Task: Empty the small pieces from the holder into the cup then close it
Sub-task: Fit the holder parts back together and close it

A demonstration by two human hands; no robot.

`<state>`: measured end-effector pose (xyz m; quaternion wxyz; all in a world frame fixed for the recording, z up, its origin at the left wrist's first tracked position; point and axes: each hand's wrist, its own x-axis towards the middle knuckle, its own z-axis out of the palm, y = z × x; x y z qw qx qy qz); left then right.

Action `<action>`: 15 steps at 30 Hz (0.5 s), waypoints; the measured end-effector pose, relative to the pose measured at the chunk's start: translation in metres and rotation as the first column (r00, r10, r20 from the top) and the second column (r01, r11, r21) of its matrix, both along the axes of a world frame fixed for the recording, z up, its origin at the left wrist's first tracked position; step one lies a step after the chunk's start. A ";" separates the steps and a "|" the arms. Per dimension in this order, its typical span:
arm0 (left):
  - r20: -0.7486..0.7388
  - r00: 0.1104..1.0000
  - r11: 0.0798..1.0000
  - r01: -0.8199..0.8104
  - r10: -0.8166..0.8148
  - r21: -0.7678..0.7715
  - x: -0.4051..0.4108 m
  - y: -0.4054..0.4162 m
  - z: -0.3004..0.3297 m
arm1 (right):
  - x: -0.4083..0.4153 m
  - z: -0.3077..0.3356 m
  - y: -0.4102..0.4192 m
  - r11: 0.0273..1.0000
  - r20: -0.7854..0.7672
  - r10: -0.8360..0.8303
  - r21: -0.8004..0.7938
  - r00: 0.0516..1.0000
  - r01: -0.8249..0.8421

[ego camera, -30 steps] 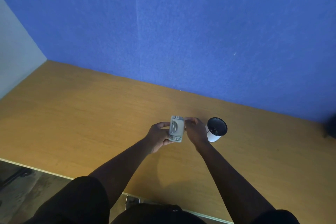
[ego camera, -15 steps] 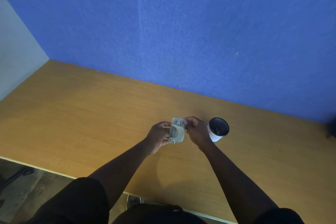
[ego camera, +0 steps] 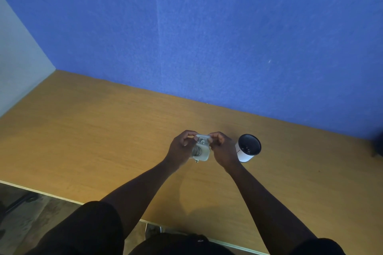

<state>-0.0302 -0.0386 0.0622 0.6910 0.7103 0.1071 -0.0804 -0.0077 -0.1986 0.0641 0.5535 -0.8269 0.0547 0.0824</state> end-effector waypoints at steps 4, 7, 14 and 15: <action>0.026 0.999 0.999 -0.023 0.022 0.030 0.000 0.001 0.000 | 0.000 0.000 0.001 1.000 0.016 0.021 0.009 1.000 -0.021; -0.007 0.999 0.999 -0.046 0.046 -0.014 0.000 0.003 0.000 | 0.000 0.001 0.001 0.999 0.026 0.052 0.009 0.998 -0.052; -0.258 0.948 0.940 -0.248 0.185 -0.234 0.007 0.001 0.000 | -0.006 -0.001 0.000 0.995 -0.142 0.094 -0.012 0.985 -0.097; -0.289 0.935 0.926 -0.281 0.205 -0.252 0.009 0.001 -0.001 | -0.008 -0.002 -0.001 0.994 -0.173 0.105 -0.002 0.979 -0.107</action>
